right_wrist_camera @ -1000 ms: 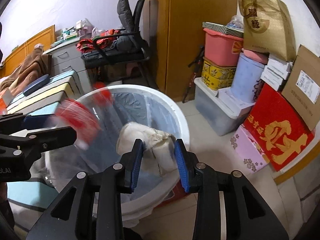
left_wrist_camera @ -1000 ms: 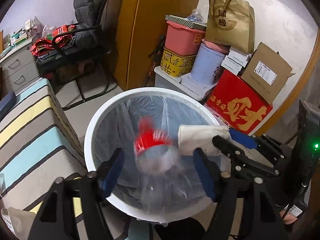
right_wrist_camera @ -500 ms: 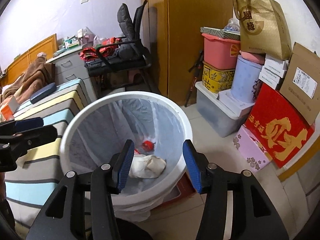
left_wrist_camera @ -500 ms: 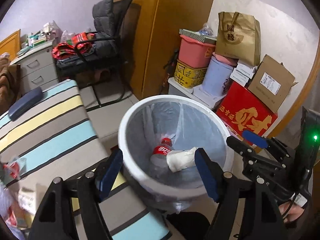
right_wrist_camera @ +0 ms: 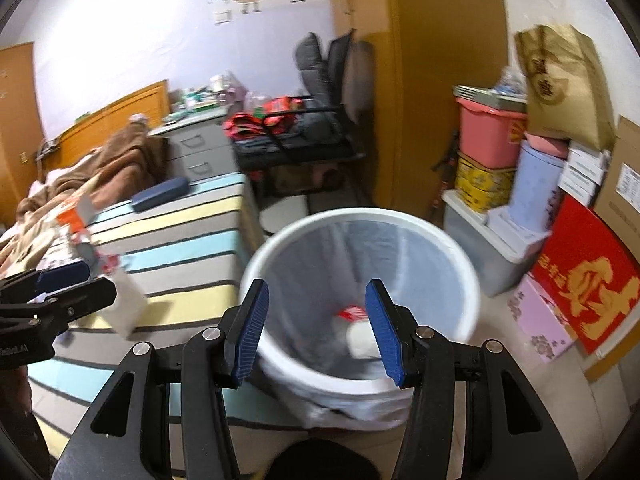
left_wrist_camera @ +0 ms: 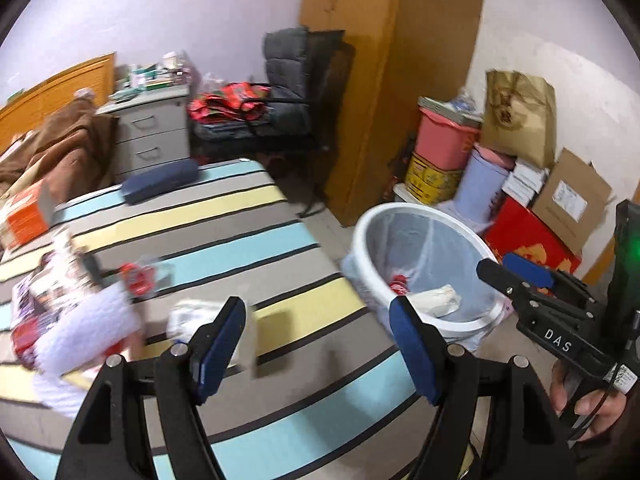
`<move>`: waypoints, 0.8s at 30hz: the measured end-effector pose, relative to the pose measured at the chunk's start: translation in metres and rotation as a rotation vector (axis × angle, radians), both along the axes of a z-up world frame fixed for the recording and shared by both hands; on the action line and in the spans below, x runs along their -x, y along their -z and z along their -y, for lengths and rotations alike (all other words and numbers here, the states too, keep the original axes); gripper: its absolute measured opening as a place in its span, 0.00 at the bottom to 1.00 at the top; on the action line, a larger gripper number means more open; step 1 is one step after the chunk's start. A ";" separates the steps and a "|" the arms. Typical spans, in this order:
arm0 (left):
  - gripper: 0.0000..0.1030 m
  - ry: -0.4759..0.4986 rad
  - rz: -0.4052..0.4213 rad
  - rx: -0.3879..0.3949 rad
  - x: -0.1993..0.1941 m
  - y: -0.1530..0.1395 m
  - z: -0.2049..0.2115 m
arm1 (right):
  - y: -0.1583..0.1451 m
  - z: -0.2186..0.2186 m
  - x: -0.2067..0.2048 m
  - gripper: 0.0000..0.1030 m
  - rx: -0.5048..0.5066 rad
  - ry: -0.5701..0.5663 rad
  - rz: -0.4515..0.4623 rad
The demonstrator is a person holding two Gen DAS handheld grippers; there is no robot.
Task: Collect trash
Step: 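Move both tools back over the table toward the remaining trash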
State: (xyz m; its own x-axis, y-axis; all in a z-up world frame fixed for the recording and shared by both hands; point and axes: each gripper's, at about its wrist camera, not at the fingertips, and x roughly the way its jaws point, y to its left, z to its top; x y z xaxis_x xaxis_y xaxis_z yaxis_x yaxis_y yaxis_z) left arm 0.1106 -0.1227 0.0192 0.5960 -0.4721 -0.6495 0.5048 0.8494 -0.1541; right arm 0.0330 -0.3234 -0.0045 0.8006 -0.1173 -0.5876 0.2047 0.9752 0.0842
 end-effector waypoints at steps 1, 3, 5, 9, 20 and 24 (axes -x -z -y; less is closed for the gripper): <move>0.74 -0.015 0.004 0.000 0.001 0.000 -0.008 | 0.001 -0.006 -0.003 0.51 -0.003 -0.018 -0.003; 0.74 -0.046 0.012 -0.004 0.002 -0.001 -0.023 | 0.001 -0.014 -0.006 0.51 -0.012 -0.044 -0.004; 0.74 -0.075 0.019 -0.002 0.003 -0.002 -0.040 | 0.002 -0.024 -0.010 0.51 -0.025 -0.077 -0.006; 0.74 -0.134 0.026 0.010 0.003 -0.001 -0.074 | 0.004 -0.046 -0.016 0.51 -0.027 -0.132 -0.015; 0.74 -0.244 0.016 -0.015 -0.004 0.010 -0.146 | 0.005 -0.102 -0.035 0.51 -0.042 -0.296 -0.024; 0.74 -0.250 -0.002 -0.030 -0.014 0.015 -0.159 | 0.006 -0.119 -0.048 0.51 -0.030 -0.348 -0.031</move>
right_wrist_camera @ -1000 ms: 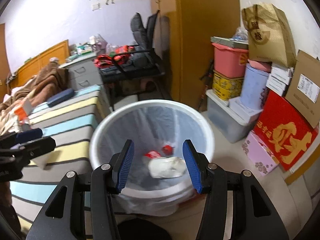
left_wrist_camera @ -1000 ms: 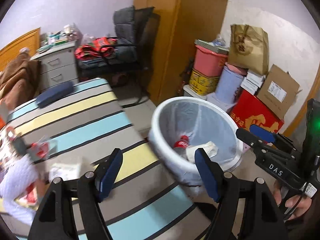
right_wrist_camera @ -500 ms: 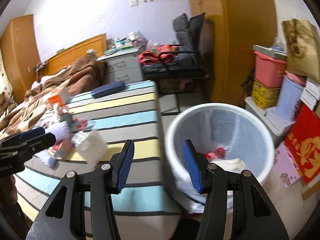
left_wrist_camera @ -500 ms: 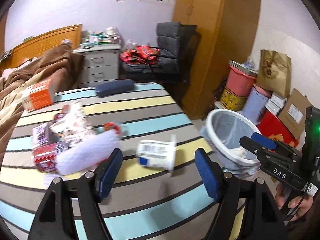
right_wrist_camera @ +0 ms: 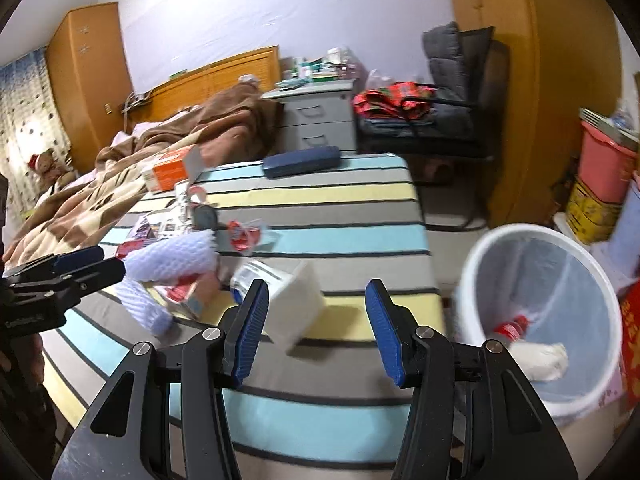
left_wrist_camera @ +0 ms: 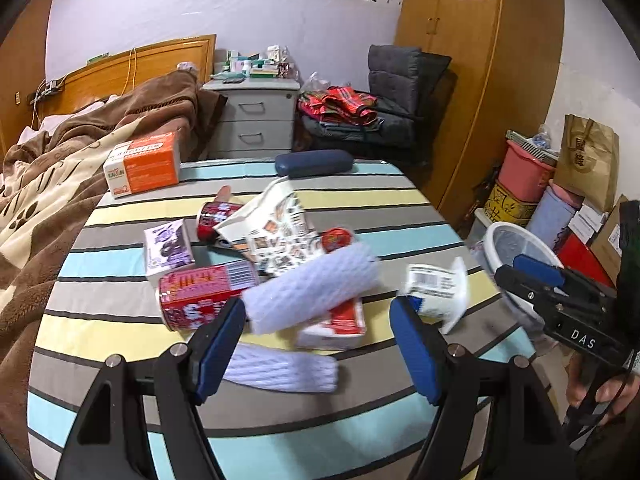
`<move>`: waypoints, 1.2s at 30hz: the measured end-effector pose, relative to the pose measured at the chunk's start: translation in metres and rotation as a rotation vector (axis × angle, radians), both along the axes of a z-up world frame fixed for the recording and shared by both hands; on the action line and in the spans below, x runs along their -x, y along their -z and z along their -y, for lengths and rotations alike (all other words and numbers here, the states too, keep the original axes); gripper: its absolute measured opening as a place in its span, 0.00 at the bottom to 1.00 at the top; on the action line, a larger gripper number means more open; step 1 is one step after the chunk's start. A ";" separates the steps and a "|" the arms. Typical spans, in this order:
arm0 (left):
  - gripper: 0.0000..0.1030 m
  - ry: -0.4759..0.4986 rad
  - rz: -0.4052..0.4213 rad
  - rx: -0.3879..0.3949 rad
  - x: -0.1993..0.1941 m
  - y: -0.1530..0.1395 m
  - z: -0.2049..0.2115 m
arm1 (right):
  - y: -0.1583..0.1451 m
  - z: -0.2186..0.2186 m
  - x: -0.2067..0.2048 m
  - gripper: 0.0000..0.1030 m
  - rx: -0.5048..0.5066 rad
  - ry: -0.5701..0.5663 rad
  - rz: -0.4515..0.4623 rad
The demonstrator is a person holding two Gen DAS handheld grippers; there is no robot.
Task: Collect trash
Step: 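Move both tools back over the table toward the remaining trash, then grasp the white foam net with left tool while right tool grasps the white yogurt cup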
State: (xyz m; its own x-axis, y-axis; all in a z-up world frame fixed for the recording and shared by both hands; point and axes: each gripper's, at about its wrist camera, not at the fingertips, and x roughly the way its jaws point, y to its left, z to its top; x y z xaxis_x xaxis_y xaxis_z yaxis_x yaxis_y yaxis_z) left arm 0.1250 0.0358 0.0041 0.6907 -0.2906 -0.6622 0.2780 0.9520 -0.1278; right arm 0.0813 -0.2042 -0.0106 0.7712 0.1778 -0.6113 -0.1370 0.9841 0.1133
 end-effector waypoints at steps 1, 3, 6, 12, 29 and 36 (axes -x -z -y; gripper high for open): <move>0.74 -0.001 -0.005 -0.003 -0.003 0.001 -0.003 | 0.000 -0.004 -0.003 0.51 0.008 -0.012 0.001; 0.74 0.009 -0.004 -0.014 -0.007 0.002 -0.006 | 0.000 -0.012 -0.010 0.51 0.022 -0.050 0.004; 0.74 0.043 0.004 -0.026 -0.014 0.001 -0.005 | 0.001 -0.019 -0.020 0.51 0.032 -0.081 -0.002; 0.74 0.123 -0.013 -0.068 -0.037 0.004 0.007 | 0.009 -0.027 -0.038 0.51 0.059 -0.189 -0.050; 0.69 0.231 -0.112 -0.066 -0.048 0.032 0.032 | 0.022 -0.013 -0.031 0.53 0.184 -0.204 -0.159; 0.64 0.201 -0.126 -0.008 -0.053 0.032 0.030 | 0.034 0.003 -0.035 0.52 0.035 -0.172 -0.217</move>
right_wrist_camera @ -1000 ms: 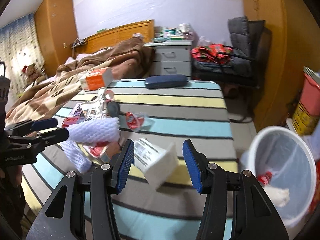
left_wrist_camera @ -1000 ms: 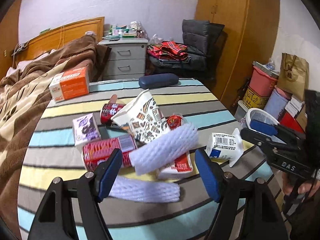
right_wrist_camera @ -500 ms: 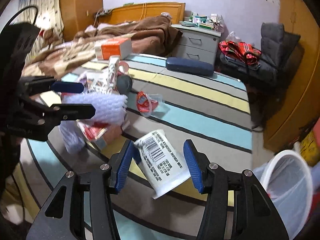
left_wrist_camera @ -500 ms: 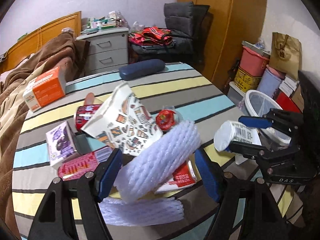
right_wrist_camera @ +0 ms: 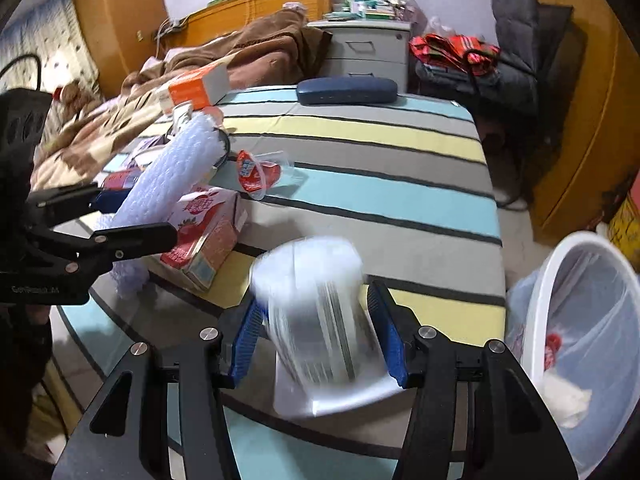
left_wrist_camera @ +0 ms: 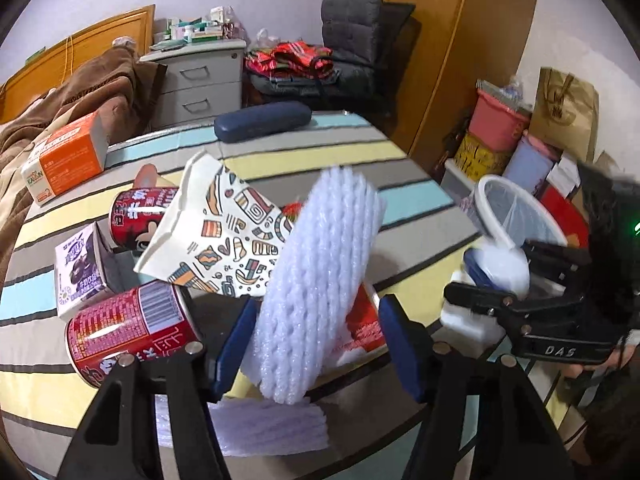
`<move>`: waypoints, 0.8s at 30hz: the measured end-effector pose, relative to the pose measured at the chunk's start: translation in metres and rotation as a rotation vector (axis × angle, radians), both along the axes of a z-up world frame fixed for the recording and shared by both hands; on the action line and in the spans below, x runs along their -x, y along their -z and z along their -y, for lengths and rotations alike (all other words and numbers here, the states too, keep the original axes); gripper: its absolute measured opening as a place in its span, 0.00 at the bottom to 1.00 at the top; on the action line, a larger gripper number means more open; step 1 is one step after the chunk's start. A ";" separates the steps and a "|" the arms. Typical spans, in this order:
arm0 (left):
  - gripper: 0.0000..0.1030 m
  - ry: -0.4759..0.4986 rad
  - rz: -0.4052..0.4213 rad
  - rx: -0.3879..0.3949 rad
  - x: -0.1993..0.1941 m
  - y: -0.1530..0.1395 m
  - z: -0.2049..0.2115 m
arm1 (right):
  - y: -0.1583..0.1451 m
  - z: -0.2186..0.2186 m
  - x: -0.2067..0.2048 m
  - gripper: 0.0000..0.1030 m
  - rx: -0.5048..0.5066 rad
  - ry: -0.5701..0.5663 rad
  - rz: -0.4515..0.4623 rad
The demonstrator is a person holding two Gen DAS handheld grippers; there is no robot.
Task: Collect trash
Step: 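Grasp the white foam net with left tool while right tool grasps the white yogurt cup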
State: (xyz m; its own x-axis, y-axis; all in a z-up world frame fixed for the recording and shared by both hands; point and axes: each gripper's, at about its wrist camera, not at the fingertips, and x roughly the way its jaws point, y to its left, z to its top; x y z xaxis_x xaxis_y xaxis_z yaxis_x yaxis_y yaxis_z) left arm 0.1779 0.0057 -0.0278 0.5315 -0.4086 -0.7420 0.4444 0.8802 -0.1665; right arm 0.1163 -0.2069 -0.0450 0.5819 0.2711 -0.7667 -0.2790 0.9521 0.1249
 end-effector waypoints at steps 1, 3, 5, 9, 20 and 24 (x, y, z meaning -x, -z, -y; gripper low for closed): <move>0.64 -0.006 -0.006 0.016 -0.001 -0.001 -0.001 | 0.000 0.002 0.001 0.52 -0.014 0.006 -0.004; 0.64 -0.023 -0.012 0.034 -0.003 0.000 -0.003 | 0.001 0.005 0.003 0.52 -0.035 0.012 -0.009; 0.64 -0.048 -0.015 0.031 -0.005 0.002 -0.005 | 0.000 0.006 0.008 0.52 -0.040 0.010 0.005; 0.56 -0.048 -0.007 0.033 -0.003 0.002 -0.002 | -0.004 0.010 0.019 0.52 -0.032 0.033 0.031; 0.33 -0.079 0.000 0.051 0.001 0.001 0.003 | -0.003 0.021 0.030 0.47 -0.068 0.107 0.087; 0.33 -0.086 0.016 0.056 0.007 -0.005 0.002 | -0.006 0.021 0.033 0.47 -0.076 0.120 0.112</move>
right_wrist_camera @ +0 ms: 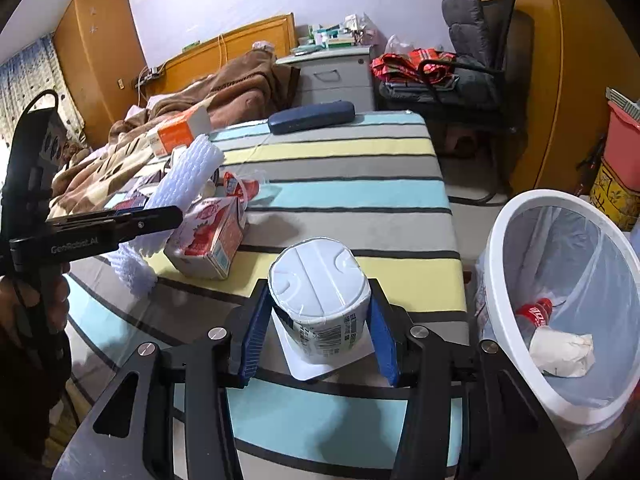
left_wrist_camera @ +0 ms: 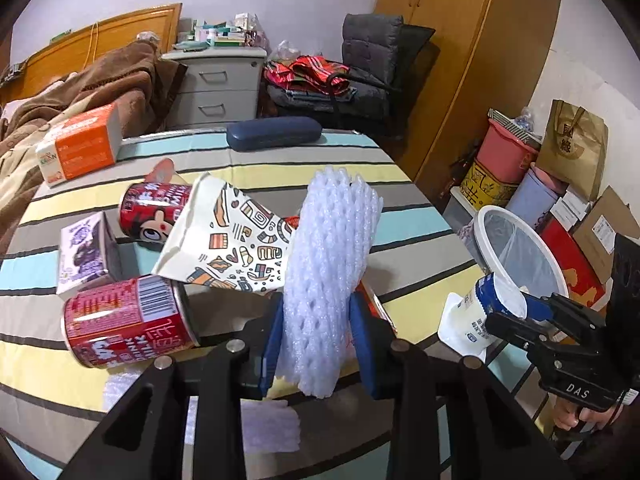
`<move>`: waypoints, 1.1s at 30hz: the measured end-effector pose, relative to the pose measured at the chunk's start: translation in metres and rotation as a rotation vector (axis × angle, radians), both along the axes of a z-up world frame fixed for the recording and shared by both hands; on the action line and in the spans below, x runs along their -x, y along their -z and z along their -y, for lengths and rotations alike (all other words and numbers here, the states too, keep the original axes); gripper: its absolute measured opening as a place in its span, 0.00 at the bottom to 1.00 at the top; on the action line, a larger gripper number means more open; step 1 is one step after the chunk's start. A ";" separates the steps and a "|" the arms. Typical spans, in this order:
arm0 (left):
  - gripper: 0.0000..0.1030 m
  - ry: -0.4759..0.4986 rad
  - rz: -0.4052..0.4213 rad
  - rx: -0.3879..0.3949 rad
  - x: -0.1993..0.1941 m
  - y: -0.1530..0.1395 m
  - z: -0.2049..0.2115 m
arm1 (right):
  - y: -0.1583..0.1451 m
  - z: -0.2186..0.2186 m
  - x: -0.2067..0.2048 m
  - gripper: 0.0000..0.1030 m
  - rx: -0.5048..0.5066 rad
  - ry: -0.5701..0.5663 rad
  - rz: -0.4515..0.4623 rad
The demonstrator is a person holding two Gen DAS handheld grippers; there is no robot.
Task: Collect trash
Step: 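Grasp the white foam net with left tool while right tool grasps the white yogurt cup, then carry foam net and yogurt cup over the wastebasket and open both tools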
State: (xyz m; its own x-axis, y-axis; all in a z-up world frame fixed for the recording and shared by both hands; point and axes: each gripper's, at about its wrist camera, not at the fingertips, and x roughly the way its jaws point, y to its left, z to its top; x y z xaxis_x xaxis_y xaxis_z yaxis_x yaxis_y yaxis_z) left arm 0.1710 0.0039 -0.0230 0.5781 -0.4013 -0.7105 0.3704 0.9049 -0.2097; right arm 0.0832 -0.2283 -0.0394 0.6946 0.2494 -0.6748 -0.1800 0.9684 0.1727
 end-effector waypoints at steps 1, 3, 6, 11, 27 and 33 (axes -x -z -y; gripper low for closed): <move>0.33 -0.002 0.005 0.000 0.001 -0.002 0.000 | -0.001 0.001 0.000 0.47 -0.010 0.000 0.006; 0.33 -0.001 0.011 0.006 0.003 -0.006 0.000 | -0.003 0.002 0.002 0.47 -0.021 0.003 0.012; 0.33 0.000 0.028 0.008 0.008 -0.013 0.002 | -0.006 0.003 0.004 0.47 -0.030 0.005 0.026; 0.33 0.019 0.052 0.006 0.015 -0.023 0.013 | -0.015 0.011 0.010 0.47 -0.047 0.028 0.055; 0.33 0.162 0.094 0.016 0.027 -0.045 0.093 | -0.035 0.073 0.034 0.47 -0.055 0.194 0.126; 0.33 0.221 0.093 0.032 0.030 -0.048 0.129 | -0.038 0.099 0.042 0.47 -0.042 0.257 0.132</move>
